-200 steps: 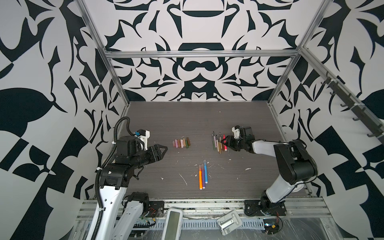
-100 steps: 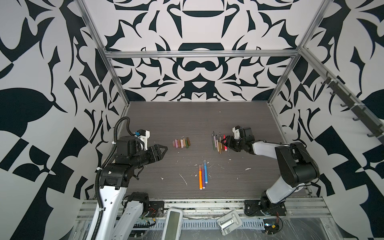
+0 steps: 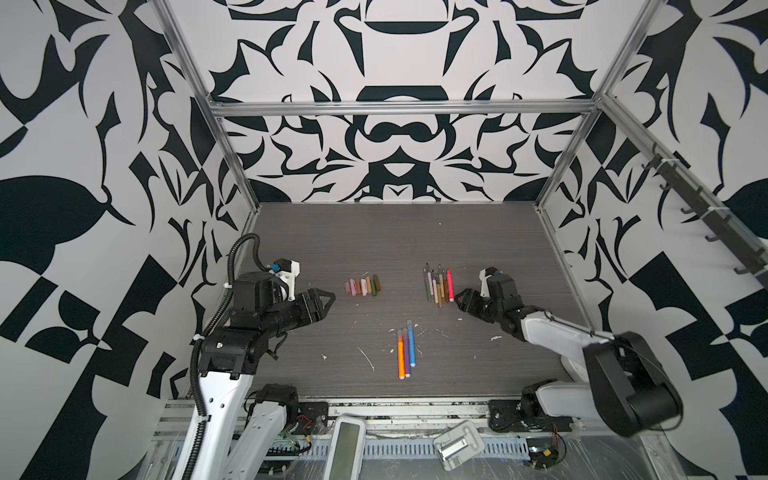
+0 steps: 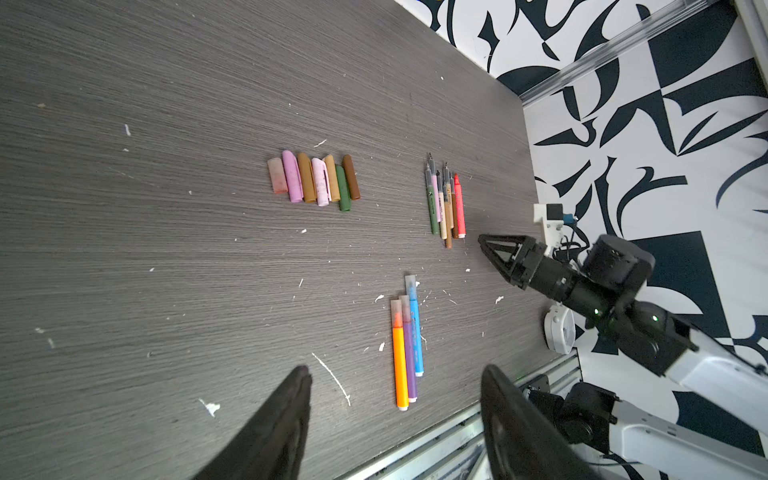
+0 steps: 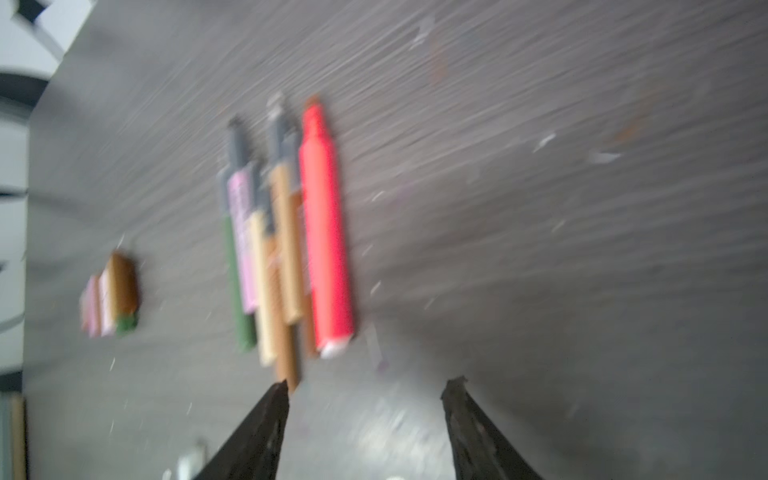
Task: Open the pen caps
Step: 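Lift the right gripper and move it toward the orange, purple and blue markers, then lower the right gripper and grasp the blue marker's body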
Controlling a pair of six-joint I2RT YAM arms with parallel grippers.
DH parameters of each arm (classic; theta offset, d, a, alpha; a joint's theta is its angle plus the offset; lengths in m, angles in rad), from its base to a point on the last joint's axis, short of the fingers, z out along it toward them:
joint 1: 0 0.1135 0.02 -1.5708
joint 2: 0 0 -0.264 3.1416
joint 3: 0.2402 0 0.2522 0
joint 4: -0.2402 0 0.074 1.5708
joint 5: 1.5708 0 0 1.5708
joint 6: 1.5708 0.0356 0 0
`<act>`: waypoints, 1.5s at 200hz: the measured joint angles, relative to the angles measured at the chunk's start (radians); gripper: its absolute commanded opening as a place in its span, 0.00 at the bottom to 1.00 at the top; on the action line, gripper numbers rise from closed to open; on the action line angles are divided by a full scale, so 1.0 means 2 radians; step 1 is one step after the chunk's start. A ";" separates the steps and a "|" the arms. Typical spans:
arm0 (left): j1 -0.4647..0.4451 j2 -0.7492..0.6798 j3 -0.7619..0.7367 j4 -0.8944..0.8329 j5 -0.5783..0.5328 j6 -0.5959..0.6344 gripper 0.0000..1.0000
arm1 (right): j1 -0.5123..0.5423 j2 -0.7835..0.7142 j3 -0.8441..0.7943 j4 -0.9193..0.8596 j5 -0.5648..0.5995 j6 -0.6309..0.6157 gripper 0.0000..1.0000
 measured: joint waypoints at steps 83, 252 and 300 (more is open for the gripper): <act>0.001 0.000 0.000 0.000 0.000 0.000 0.67 | 0.414 0.079 0.091 -0.120 0.273 0.112 0.38; 0.002 0.001 0.000 0.000 0.000 0.000 0.68 | 0.449 0.262 0.258 -0.255 0.294 0.197 0.60; 0.002 0.000 0.000 0.000 0.000 0.000 0.67 | 0.421 0.269 0.261 -0.249 0.270 0.196 0.53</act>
